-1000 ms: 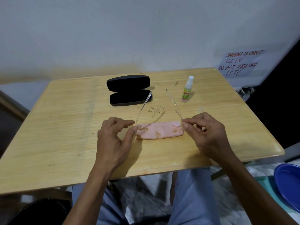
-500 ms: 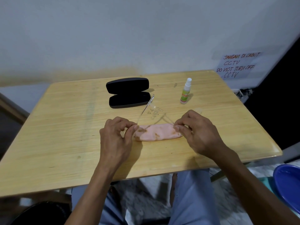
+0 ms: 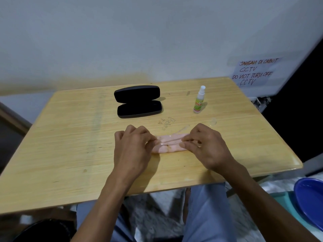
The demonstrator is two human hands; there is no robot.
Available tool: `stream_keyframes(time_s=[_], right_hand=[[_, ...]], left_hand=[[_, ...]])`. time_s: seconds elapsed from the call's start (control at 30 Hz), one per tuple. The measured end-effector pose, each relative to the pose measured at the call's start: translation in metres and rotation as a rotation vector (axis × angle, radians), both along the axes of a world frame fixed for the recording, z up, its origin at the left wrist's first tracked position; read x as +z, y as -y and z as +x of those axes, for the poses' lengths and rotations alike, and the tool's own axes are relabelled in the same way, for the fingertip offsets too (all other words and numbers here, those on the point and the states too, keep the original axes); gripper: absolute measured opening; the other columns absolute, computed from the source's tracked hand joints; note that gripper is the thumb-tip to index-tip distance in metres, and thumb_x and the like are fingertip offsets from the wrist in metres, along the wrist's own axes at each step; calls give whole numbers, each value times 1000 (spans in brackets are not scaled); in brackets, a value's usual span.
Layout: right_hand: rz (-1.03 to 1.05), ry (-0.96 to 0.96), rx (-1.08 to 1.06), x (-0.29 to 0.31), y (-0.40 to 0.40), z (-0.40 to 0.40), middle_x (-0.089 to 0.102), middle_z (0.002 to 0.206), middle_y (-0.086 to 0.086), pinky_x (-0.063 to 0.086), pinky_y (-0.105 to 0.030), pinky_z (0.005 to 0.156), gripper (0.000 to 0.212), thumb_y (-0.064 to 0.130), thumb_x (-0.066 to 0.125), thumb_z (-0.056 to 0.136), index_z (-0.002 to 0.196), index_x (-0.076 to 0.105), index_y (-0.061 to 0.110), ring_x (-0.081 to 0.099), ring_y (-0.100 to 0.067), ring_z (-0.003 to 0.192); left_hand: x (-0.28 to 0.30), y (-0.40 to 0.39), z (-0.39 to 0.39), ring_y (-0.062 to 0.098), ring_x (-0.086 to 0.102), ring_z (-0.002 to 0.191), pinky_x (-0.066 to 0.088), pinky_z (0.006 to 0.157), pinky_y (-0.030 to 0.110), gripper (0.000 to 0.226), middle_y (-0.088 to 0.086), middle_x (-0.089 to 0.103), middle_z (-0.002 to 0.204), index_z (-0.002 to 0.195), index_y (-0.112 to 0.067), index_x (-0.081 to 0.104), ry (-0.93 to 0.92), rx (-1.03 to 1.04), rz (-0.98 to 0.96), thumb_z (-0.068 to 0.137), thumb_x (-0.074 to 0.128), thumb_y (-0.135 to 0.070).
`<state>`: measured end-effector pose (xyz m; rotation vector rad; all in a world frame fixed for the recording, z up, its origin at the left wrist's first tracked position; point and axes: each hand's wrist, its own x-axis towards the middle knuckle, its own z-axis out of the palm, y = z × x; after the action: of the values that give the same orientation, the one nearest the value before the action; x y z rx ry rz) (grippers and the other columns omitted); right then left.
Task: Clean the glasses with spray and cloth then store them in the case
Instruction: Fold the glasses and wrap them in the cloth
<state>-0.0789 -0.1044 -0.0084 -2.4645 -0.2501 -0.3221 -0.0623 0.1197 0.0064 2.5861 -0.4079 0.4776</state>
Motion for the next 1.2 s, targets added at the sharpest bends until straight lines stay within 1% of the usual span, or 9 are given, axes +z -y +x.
stream_keyframes(time_s=[0.07,0.13,0.27,0.33,0.47,0.6,0.8,1.03,1.2], right_hand=[[191,34,-99,-1,4,-5,56,80,12,41,-7,66,20,24,88,74,88,78,15,56,7,76],[230,87,-184,0,10,-11,53,76,15,39,-4,64,26,24,93,67,81,74,14,55,10,74],[142,127,-96,1,20,-13,50,88,16,39,-3,70,38,27,90,71,103,73,15,51,15,83],[108,42,-41,0,22,-9,52,100,9,40,-7,76,46,33,85,78,120,71,21,51,11,90],[-36,-73,25,-1,28,1,46,118,10,50,-34,88,51,43,74,86,134,63,29,51,-10,109],[-158,-167,85,-1,33,10,42,121,13,50,-38,92,49,50,65,90,136,60,34,41,-5,109],[-149,-156,103,-5,34,11,47,117,14,49,-38,90,39,46,68,89,125,68,32,41,-4,106],[-18,-42,95,-10,34,9,60,100,4,49,-34,80,19,33,79,83,100,79,25,57,-14,96],[12,-1,117,-14,33,9,61,93,7,51,-37,76,19,30,80,82,97,80,20,58,-17,92]], left_hand=[[0,3,1,16,47,85,28,78,35,14,-15,64,84,83,-27,77,0,-33,90,90,65,-32],[-1,5,2,17,47,84,27,78,35,16,-14,65,84,83,-27,78,-12,-55,153,90,64,-32],[-2,1,2,15,46,87,26,79,33,14,-14,63,88,91,-30,78,-39,-75,127,88,65,-35],[-2,-5,2,14,47,91,30,82,34,22,-15,59,93,104,-32,75,-69,-67,86,86,66,-40],[-4,-21,5,14,46,98,30,83,34,33,-13,52,99,113,-36,70,-122,-60,92,83,66,-50],[-4,-28,12,13,40,107,21,85,30,44,-15,43,108,125,-44,60,-209,-81,154,84,62,-56],[-7,-26,13,10,37,106,19,86,30,34,-15,42,109,115,-47,66,-223,-108,152,82,64,-54],[-11,-27,13,10,39,102,21,86,31,25,-13,49,103,105,-43,73,-204,-86,68,82,68,-48],[-15,-29,14,9,40,99,22,86,33,24,-15,52,98,101,-41,75,-174,-64,53,80,68,-51]])
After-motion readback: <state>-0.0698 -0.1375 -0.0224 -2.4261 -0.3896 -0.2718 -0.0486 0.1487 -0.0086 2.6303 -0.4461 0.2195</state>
